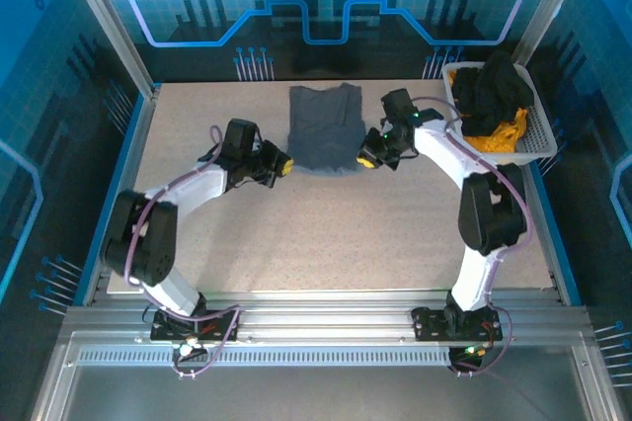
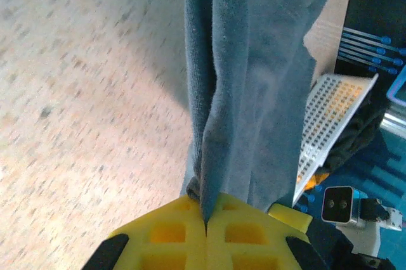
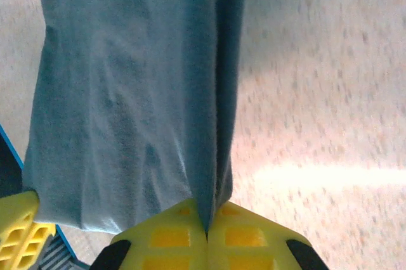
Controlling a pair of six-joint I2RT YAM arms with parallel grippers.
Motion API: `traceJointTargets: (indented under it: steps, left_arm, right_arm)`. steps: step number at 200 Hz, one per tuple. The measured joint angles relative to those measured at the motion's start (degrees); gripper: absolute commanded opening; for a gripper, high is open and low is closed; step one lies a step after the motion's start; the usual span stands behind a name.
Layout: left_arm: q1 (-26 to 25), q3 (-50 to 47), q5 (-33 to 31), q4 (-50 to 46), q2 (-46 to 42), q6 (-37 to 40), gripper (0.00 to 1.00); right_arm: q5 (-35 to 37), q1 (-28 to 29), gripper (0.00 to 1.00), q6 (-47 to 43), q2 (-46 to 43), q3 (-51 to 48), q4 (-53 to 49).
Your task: Fold and stack the t-shirts
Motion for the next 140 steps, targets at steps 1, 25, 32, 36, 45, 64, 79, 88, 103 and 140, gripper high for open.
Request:
traceJointTargets:
  steps: [1,25,32,36,45,64,79,88,103,140]
  left_arm:
    - [-0.07,-0.28,0.0,0.04,-0.26,0.07,0.0]
    - [-2.56,-10.58,1.01,-1.03,-6.67,0.66,0.0]
    - [-3.61,-13.79,1.29,-1.68,-8.31,0.61,0.0]
    - [-4.26,-15.54,1.4,-1.97,-9.2,0.61,0.0]
    - [-5.68,-19.37,1.7,-3.34,-11.54,0.57,0.0]
    - [-8.98,-25.07,2.19,-6.45,-18.56,0.39,0.0]
    - [-11.21,-26.14,2.16,-8.66,-24.7,0.37,0.0]
    - [-12.07,-26.08,2.12,-9.18,-28.41,0.39,0.0]
    - [-12.68,-25.49,1.86,-10.36,-33.11,0.37,0.0]
    - [-12.81,-19.19,-1.16,-12.22,-35.23,0.39,0.0]
  right_arm:
    - [0.0,0.09,0.0,0.0,-0.28,-0.37,0.04]
    - [-0.09,3.32,0.0,0.24,-7.02,-12.66,0.63]
    - [-0.15,4.5,0.0,0.55,-8.72,-16.63,0.52]
    - [-0.26,5.16,0.0,0.79,-9.62,-18.75,0.63]
    - [-0.5,6.45,0.0,1.25,-11.54,-23.02,0.2]
    - [-1.46,8.96,0.0,2.8,-16.9,-30.32,-1.38]
    - [-2.27,10.1,0.0,4.13,-22.4,-33.4,-3.1]
    - [-2.47,10.19,0.0,4.83,-25.53,-34.05,-4.35]
    - [-2.43,10.05,0.0,6.25,-29.99,-33.97,-6.1]
    - [-2.19,7.89,0.0,8.66,-32.65,-27.02,-11.5]
